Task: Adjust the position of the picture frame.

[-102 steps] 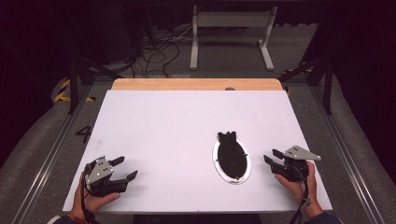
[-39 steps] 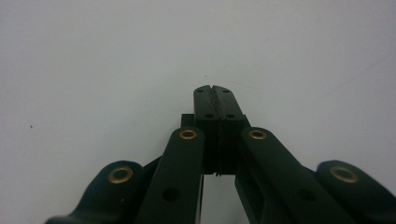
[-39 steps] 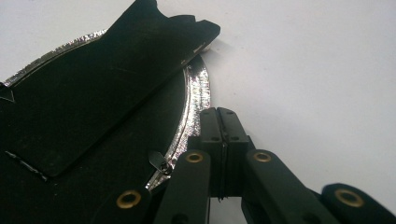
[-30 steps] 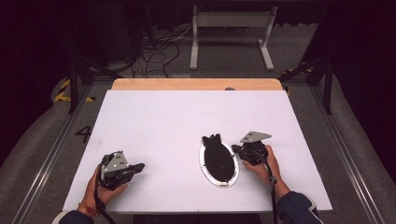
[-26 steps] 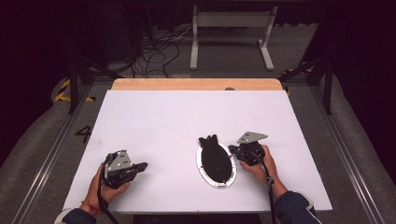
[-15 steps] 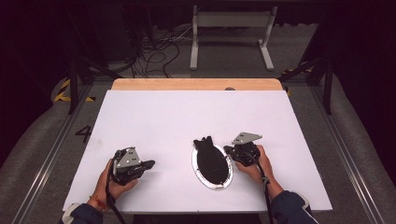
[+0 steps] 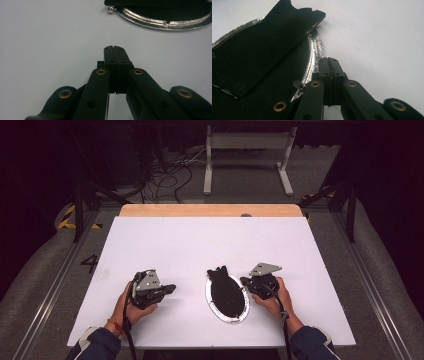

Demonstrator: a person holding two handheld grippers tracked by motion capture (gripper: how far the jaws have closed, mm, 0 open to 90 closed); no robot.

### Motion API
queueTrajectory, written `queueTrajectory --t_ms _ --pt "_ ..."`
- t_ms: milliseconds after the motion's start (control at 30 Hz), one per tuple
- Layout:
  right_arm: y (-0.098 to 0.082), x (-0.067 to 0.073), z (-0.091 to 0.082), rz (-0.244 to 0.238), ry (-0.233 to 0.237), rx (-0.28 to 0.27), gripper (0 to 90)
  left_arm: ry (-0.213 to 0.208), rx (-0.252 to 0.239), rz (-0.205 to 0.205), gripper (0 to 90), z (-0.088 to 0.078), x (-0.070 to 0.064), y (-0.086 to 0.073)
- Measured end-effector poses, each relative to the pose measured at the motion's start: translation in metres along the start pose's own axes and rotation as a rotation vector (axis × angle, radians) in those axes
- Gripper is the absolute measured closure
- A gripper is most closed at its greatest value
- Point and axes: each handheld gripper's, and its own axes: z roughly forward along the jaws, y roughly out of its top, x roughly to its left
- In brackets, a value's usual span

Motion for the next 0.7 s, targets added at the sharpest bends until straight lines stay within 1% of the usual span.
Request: queueTrajectory --t_ms 233,267,300,333,367,433,467,500,567,600,633,667,700 --pt "-0.001 0.002 -0.004 -0.003 -0.003 0.000 90.0 -0.014 -0.016 0.005 90.0 0.014 0.004 0.016" --pt "-0.001 0.002 -0.004 -0.003 -0.003 0.000 90.0 -0.014 -0.016 0.005 89.9 0.014 0.004 0.016" --pt "-0.002 0.002 -0.005 -0.002 -0.002 -0.005 90.0 -0.017 -0.017 0.008 89.9 0.016 0.005 0.019" --pt "-0.003 0.005 -0.010 -0.001 0.006 -0.018 90.0 -0.023 -0.021 0.017 90.0 0.021 0.006 0.024" --pt "-0.003 0.005 -0.010 -0.001 0.006 -0.018 90.0 -0.023 -0.021 0.017 90.0 0.021 0.006 0.024" --pt "-0.007 0.010 -0.019 -0.002 0.019 -0.028 90.0 -0.032 -0.023 0.027 90.0 0.025 0.007 0.029" --pt "-0.008 0.012 -0.022 0.001 0.024 -0.032 90.0 -0.035 -0.022 0.037 90.0 0.030 0.008 0.033" --pt "-0.008 0.012 -0.022 0.001 0.024 -0.032 90.0 -0.035 -0.022 0.037 90.0 0.030 0.008 0.033" --pt "-0.012 0.017 -0.029 0.004 0.042 -0.037 90.0 -0.043 -0.019 0.040 90.0 0.036 0.010 0.037" --pt "-0.014 0.022 -0.035 0.005 0.055 -0.043 90.0 -0.043 -0.020 0.036 90.0 0.039 0.011 0.039" --pt "-0.014 0.022 -0.035 0.005 0.055 -0.043 90.0 -0.046 -0.024 0.036 90.0 0.042 0.014 0.042" --pt "-0.016 0.026 -0.038 0.002 0.067 -0.046 90.0 -0.047 -0.032 0.024 90.0 0.045 0.015 0.045" --pt "-0.017 0.031 -0.042 0.005 0.084 -0.050 90.0 -0.052 -0.035 0.022 90.0 0.048 0.016 0.047"
